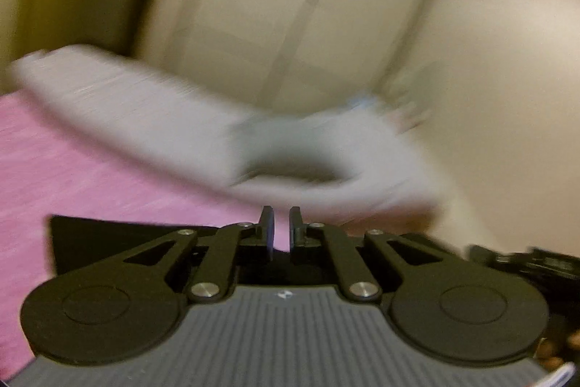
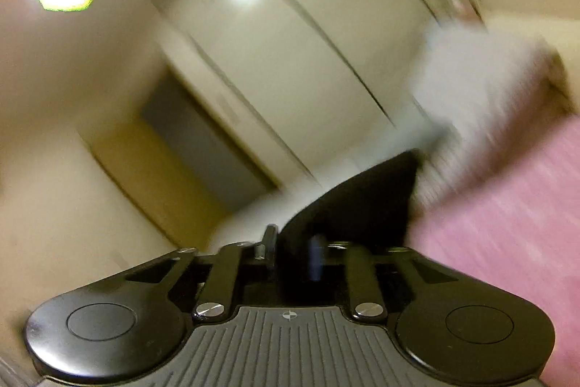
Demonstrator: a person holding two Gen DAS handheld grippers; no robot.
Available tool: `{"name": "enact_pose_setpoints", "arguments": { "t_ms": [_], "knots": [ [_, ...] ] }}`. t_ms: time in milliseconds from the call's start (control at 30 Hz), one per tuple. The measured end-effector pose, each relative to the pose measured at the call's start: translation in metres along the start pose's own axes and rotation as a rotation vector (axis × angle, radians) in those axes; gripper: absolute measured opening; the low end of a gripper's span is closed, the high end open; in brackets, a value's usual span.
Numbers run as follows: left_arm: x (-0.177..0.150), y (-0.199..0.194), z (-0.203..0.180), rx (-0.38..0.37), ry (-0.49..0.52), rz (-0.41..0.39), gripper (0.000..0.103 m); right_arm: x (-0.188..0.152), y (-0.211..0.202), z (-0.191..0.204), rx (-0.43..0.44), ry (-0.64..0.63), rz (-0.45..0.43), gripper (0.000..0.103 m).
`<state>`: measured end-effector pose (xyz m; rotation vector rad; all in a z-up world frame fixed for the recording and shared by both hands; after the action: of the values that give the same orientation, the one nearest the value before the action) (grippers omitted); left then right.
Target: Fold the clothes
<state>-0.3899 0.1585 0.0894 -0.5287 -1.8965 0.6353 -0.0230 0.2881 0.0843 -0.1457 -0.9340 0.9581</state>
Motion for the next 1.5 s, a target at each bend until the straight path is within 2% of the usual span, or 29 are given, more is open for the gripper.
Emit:
{"name": "enact_pose_setpoints", "arguments": {
  "t_ms": [67, 133, 200, 267, 400, 500, 633, 900, 967, 1200, 1500],
  "knots": [
    [-0.020, 0.009, 0.029, 0.128, -0.009, 0.083, 0.003, -0.029, 0.043, 0.013, -0.070, -0.044, 0.124, 0.041],
    [-0.045, 0.015, 0.052, 0.196, -0.059, 0.184, 0.003, -0.065, 0.069, 0.025, -0.103, -0.079, 0.242, 0.042],
    [-0.071, 0.017, 0.070, 0.249, -0.119, 0.272, 0.003, -0.105, 0.085, 0.039, -0.135, -0.140, 0.360, 0.042],
    [-0.096, 0.012, 0.078, 0.288, -0.138, 0.321, 0.003, -0.143, 0.094, 0.048, -0.177, -0.242, 0.472, 0.042],
    [-0.150, -0.009, 0.097, 0.340, -0.155, 0.373, 0.003, -0.204, 0.094, 0.065, -0.216, -0.372, 0.598, 0.042],
    [-0.174, -0.020, 0.093, 0.357, -0.160, 0.389, 0.003, -0.235, 0.092, 0.063, -0.210, -0.401, 0.647, 0.042],
    [-0.197, -0.026, 0.076, 0.372, -0.131, 0.397, 0.008, -0.235, 0.072, 0.054, -0.217, -0.455, 0.671, 0.042],
    [-0.245, -0.038, 0.036, 0.401, -0.052, 0.451, 0.010, -0.268, 0.015, 0.024, -0.244, -0.420, 0.727, 0.042],
    [-0.253, -0.039, 0.028, 0.407, -0.022, 0.458, 0.014, -0.275, 0.006, 0.020, -0.240, -0.417, 0.733, 0.042],
    [-0.259, -0.044, 0.014, 0.439, 0.026, 0.443, 0.016, -0.283, -0.007, 0.011, -0.249, -0.427, 0.747, 0.042],
    [-0.245, -0.040, 0.030, 0.460, 0.005, 0.422, 0.017, -0.280, 0.018, 0.030, -0.212, -0.493, 0.749, 0.042]
  ]
}}
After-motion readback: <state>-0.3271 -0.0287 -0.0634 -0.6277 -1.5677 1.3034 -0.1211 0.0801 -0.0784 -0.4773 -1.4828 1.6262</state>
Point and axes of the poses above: each gripper's, at about its wrist camera, not at the fingertips, and y roughly the way its jaws point, z to its left, x to its top, the point moved 2 cm from there along y, roughly the way its jaws point, and after that the axes turned 9 degrees about z, right-handed, at the moved point
